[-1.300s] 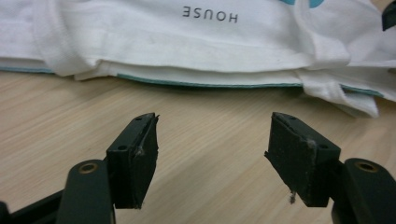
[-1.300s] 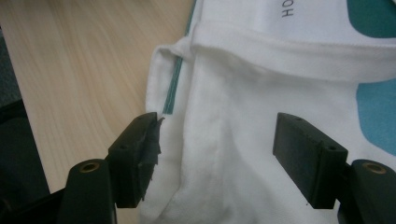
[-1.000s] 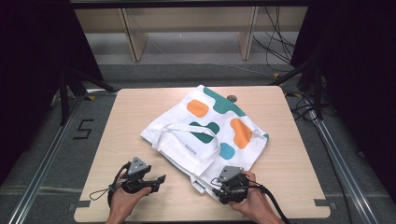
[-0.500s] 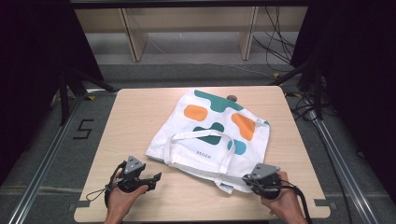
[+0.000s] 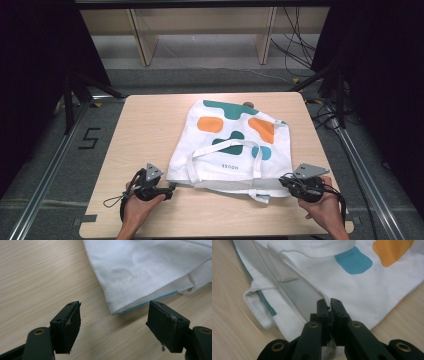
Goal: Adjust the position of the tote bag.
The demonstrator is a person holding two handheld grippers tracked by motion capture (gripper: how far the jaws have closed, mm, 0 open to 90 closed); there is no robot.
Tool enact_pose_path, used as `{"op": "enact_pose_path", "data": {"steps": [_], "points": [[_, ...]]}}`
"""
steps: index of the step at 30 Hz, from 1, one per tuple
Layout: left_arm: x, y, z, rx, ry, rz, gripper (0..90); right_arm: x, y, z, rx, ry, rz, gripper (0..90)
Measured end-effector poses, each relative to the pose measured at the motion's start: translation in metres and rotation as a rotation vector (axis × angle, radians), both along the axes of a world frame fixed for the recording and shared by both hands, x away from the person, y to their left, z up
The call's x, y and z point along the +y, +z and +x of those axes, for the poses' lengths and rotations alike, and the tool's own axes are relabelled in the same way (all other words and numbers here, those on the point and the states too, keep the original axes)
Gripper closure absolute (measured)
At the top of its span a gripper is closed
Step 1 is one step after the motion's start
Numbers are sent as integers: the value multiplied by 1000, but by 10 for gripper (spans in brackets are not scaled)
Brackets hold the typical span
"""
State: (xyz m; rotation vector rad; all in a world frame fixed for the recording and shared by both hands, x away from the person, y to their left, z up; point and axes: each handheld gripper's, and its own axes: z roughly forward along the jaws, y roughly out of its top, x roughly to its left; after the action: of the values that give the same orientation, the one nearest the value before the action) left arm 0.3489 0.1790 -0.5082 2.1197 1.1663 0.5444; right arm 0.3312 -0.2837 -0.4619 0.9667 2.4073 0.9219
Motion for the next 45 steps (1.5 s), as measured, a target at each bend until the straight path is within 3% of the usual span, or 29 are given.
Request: {"op": "enact_pose_path", "data": {"steps": [1,2,7,11,13,14,15,18,19,21,23,24,27,28,29,30,31,32,33,37,40,42,43,45], "points": [[-1,-1,2,0,-1,16,262,0,0,0,-5,-2,0,865],[-3,-2,5,4,13,-1,265,0,0,0,1,2,1,865],[-8,-5,15,-6,8,7,294,-1,-1,1,-2,-3,15,864],[-13,2,16,-77,-14,4,359,-2,-1,1,-14,-11,15,841],[-13,5,15,-111,-28,13,425,-3,-2,1,-1,-24,11,748],[-13,6,16,-128,-33,9,425,-3,-2,1,-1,-24,11,748],[-17,5,16,-148,-4,-37,434,-1,-1,-1,4,-42,-9,700],[-18,4,21,-171,-22,3,434,10,-3,-11,2,-39,-63,643],[-16,5,22,-152,-35,31,434,10,-3,-11,2,-39,-63,643],[-20,1,25,-170,-6,-13,422,13,-11,-10,-3,-44,-122,618],[-19,1,26,-160,-8,21,421,13,-14,-9,5,-43,-136,610],[-19,1,27,-152,-19,28,424,14,-17,-8,29,-52,-141,606],[-21,1,28,-168,-30,48,488,10,-23,-3,43,-53,-155,635],[-20,2,28,-174,-44,56,542,8,-24,-2,52,-58,-138,665],[-20,3,28,-172,-65,68,643,2,-22,0,40,-45,-103,751],[-21,4,27,-187,-68,81,643,2,-22,0,40,-45,-103,751],[-19,7,26,-198,-109,117,724,-1,-21,0,38,-43,-99,774],[-20,5,24,-187,-111,85,735,-2,-19,0,29,-46,-106,792],[-20,7,24,-209,-151,103,768,-6,-17,1,13,-66,-93,809],[-27,8,8,-176,-197,123,783,-14,-13,4,-5,-94,-77,831],[-31,9,-6,-142,-234,103,786,-18,-11,5,2,-109,-60,834],[-34,10,-16,-145,-259,107,787,-22,-10,6,-12,-121,-47,835],[-35,11,-25,-137,-275,107,787,-25,-9,8,-40,-107,-45,837],[-35,12,-28,-135,-284,98,787,-26,-9,8,-36,-114,-42,837]]}}
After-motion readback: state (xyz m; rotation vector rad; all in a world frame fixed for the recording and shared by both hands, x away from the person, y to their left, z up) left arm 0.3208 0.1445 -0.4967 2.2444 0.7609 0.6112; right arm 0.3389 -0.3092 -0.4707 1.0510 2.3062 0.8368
